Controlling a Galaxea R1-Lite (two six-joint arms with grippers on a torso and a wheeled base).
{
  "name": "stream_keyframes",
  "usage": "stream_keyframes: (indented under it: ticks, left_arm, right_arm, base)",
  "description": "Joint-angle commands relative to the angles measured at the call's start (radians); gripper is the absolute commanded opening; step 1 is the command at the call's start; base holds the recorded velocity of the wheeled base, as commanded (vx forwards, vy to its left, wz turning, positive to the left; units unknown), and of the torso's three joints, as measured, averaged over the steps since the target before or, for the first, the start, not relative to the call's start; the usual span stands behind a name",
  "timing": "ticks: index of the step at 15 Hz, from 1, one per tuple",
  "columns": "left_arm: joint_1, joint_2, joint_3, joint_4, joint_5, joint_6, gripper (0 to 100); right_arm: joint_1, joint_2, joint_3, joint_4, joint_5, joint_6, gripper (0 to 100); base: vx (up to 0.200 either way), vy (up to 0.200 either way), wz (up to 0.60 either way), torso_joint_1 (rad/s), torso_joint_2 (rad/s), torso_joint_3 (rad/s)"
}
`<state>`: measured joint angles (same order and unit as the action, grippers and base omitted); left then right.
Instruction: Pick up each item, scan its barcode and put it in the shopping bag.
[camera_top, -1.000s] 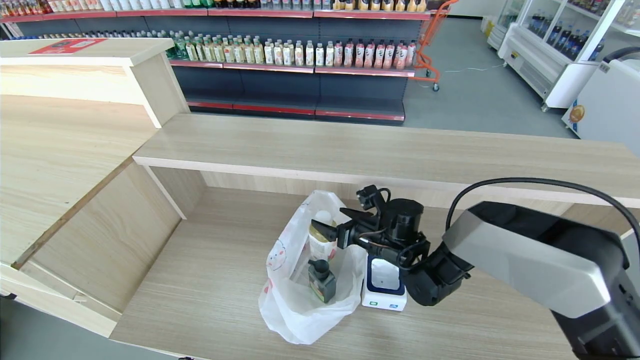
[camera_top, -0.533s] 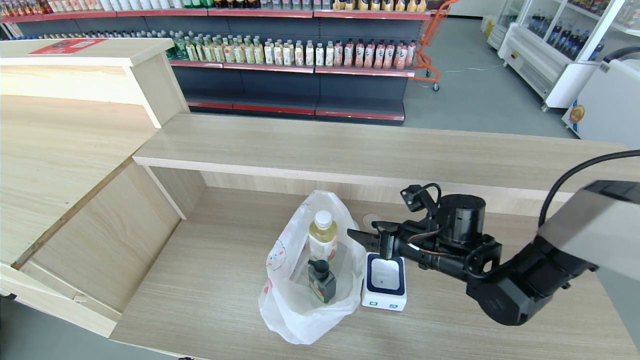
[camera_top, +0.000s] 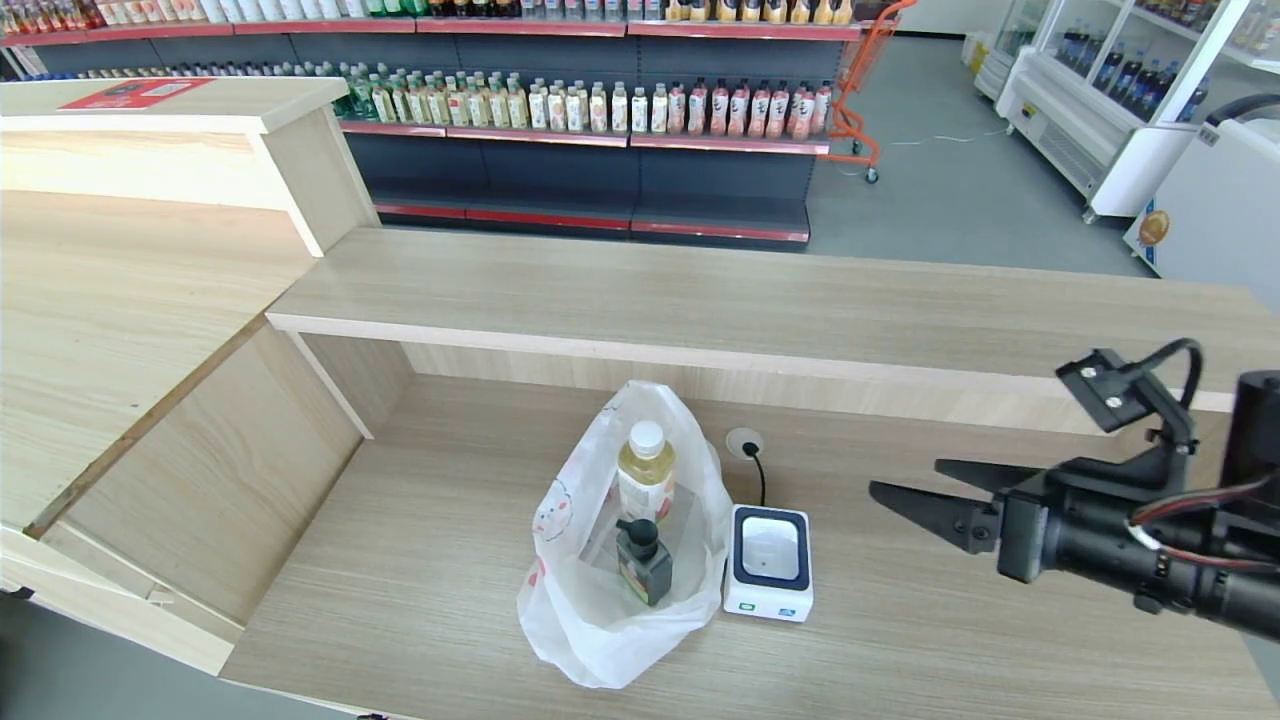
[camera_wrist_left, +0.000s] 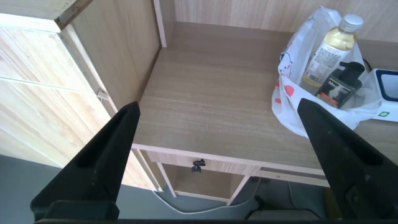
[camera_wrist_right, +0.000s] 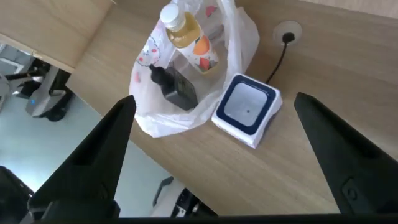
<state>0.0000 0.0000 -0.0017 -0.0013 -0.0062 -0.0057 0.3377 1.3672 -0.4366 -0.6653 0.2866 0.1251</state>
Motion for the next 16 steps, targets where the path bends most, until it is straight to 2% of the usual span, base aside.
stream_keyframes:
  ticks: [1, 3, 4, 5, 6, 7, 8, 10, 13, 16]
  left_arm:
    - [0.000, 0.000, 0.000, 0.000, 0.000, 0.000, 100]
    - [0.000, 0.000, 0.000, 0.000, 0.000, 0.000, 100]
    - [0.000, 0.000, 0.000, 0.000, 0.000, 0.000, 100]
    - [0.000, 0.000, 0.000, 0.000, 0.000, 0.000, 100]
    - [0.000, 0.000, 0.000, 0.000, 0.000, 0.000, 100]
    - [0.000, 0.000, 0.000, 0.000, 0.000, 0.000, 100]
    - [0.000, 0.000, 0.000, 0.000, 0.000, 0.000, 100]
    - [0.000, 0.000, 0.000, 0.000, 0.000, 0.000, 100]
    - [0.000, 0.000, 0.000, 0.000, 0.000, 0.000, 100]
    - [0.000, 0.000, 0.000, 0.000, 0.000, 0.000, 100]
  right_arm:
    - [-0.103, -0.352, 0.127, 0.168, -0.095, -0.097, 100]
    - [-0.135, -0.563, 0.257, 0.263, -0.175, -0.110, 100]
    - [-0.141, -0.649, 0.305, 0.283, -0.179, -0.122, 100]
    - [-0.158, -0.830, 0.404, 0.311, -0.184, -0.137, 100]
    - [-0.181, -0.952, 0.437, 0.328, -0.196, -0.145, 100]
    - [-0.192, -1.014, 0.437, 0.374, -0.205, -0.147, 100]
    - [-0.250, -1.166, 0.437, 0.495, -0.224, -0.144, 100]
    - [-0.348, -1.289, 0.437, 0.602, -0.227, -0.121, 100]
    - [-0.342, -1.364, 0.437, 0.667, -0.299, -0.137, 100]
    - [-0.342, -1.367, 0.434, 0.673, -0.296, -0.134, 100]
  base:
    - [0.000, 0.000, 0.00, 0.000, 0.00, 0.000]
    - [0.000, 0.000, 0.00, 0.000, 0.00, 0.000]
    - [0.000, 0.000, 0.00, 0.000, 0.00, 0.000]
    - [0.000, 0.000, 0.00, 0.000, 0.00, 0.000]
    - [0.000, 0.000, 0.00, 0.000, 0.00, 0.000]
    - [0.000, 0.000, 0.00, 0.000, 0.00, 0.000]
    - [0.000, 0.000, 0.00, 0.000, 0.00, 0.000]
    - [0.000, 0.000, 0.00, 0.000, 0.00, 0.000]
    - [0.000, 0.000, 0.00, 0.000, 0.00, 0.000]
    - [0.000, 0.000, 0.00, 0.000, 0.00, 0.000]
